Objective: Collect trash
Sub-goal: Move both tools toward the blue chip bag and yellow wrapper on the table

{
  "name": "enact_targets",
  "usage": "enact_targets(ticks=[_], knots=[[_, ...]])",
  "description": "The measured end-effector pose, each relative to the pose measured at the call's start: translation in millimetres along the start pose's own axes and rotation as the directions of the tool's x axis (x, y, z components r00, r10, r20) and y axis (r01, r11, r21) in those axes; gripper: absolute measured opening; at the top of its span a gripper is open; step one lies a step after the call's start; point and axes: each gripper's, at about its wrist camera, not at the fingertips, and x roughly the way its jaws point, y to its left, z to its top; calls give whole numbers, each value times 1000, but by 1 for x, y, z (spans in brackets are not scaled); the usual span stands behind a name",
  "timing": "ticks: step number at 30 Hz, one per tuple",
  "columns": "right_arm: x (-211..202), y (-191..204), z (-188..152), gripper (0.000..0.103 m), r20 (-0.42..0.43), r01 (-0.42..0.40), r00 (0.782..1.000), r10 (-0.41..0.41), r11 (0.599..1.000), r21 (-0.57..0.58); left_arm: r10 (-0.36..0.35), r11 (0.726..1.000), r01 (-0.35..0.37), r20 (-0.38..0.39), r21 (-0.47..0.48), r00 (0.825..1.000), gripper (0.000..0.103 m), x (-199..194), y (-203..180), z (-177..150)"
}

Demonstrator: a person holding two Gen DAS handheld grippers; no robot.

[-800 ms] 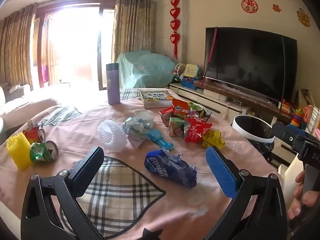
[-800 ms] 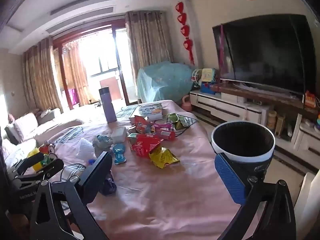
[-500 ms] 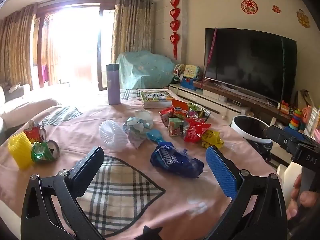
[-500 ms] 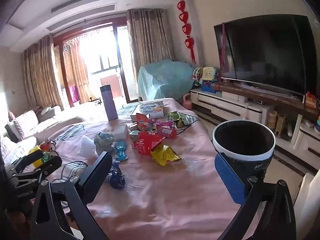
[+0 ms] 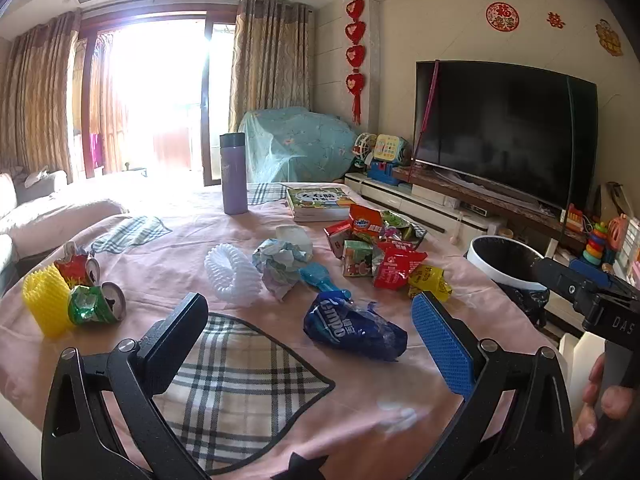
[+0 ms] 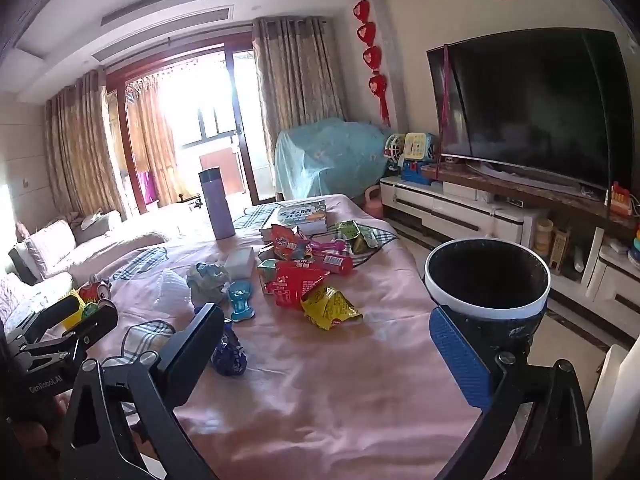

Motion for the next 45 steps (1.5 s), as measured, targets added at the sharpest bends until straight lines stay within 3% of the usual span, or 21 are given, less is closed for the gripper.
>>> enact_targets(ticks=[45], knots=[[6, 1, -4, 103, -28, -24, 999, 24, 1000, -5, -32, 999, 32, -35, 1, 999, 103, 8, -5, -4]])
